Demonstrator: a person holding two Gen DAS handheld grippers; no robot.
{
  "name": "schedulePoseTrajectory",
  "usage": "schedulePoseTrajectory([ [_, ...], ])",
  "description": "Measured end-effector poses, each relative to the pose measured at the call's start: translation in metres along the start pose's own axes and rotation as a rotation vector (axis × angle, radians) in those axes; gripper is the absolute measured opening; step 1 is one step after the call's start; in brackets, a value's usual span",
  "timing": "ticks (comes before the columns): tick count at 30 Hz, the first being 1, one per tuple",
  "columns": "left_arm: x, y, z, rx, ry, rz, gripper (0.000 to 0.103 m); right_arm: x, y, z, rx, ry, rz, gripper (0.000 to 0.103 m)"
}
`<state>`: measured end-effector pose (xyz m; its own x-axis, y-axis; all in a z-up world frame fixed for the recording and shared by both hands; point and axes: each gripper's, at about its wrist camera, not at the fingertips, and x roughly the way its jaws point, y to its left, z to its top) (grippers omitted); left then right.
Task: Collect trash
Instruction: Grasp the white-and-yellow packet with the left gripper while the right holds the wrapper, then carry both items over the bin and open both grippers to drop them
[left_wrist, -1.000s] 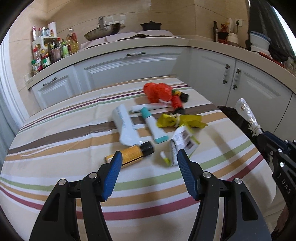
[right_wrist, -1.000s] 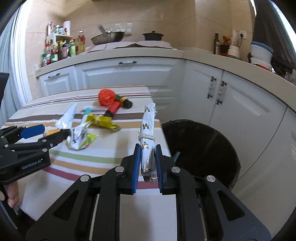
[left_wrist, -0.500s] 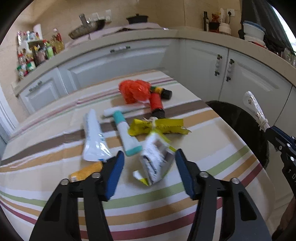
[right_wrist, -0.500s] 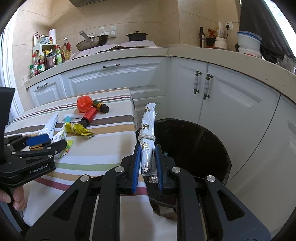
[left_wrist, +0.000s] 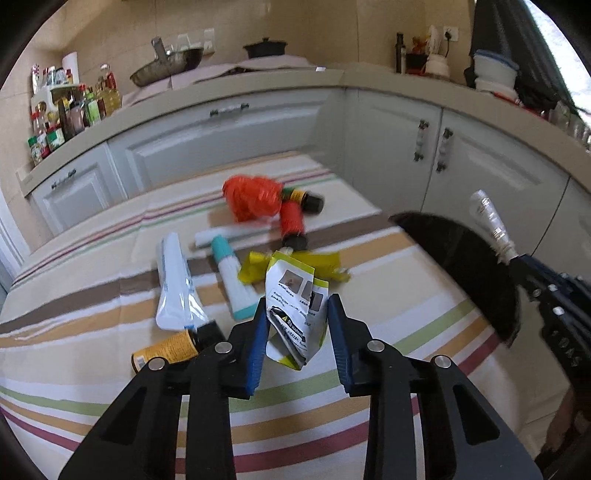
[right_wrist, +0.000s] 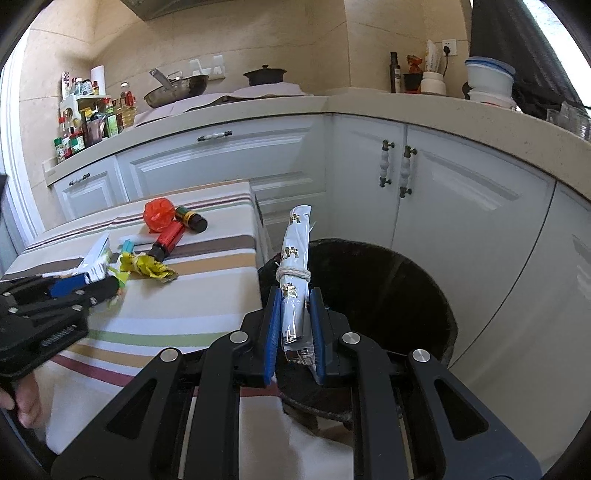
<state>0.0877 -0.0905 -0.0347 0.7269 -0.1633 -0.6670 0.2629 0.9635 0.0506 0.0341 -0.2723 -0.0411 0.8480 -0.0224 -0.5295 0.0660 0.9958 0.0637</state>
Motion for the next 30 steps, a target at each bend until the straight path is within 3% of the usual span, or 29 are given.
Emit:
schedulePoseTrajectory([
  [13,-0.015,-0.053,0.056,0.052,-0.184,-0.092,0.033,-0.008,-0.041,0.031,0.037,-0.082,-0.111,0.016],
  [20,0.006,-0.088,0.075,0.102,-0.188,-0.132,0.033,0.004,-0.064,0.044,0.061,-0.092,-0.159,0.016],
  [30,0.042,-0.114,0.086,0.142,-0.135,-0.124,0.034,0.032,-0.084,0.042,0.082,-0.058,-0.181,0.016],
])
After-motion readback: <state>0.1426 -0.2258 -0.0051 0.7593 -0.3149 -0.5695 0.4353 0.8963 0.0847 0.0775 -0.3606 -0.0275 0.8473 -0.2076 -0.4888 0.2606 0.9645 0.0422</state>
